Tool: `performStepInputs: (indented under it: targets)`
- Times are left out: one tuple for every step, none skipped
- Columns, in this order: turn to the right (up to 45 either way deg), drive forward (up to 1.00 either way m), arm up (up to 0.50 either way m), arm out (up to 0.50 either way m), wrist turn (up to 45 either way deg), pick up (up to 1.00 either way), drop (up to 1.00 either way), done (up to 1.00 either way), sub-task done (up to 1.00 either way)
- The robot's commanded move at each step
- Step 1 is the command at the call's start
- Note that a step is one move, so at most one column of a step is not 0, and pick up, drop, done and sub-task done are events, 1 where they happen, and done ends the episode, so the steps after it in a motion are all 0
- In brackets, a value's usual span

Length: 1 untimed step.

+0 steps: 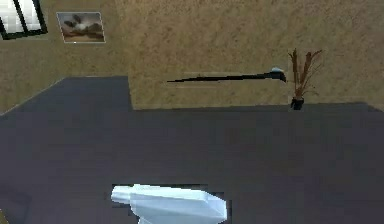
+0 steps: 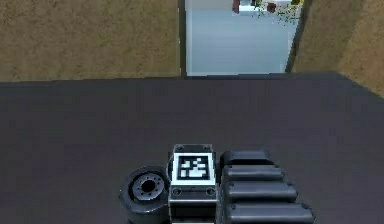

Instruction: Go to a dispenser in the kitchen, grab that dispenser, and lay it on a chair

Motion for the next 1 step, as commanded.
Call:
performStepInputs:
  targets:
    - [0.0,0.3,0.0,0.0,0.0,0.0,0.0,0.0,0.0]
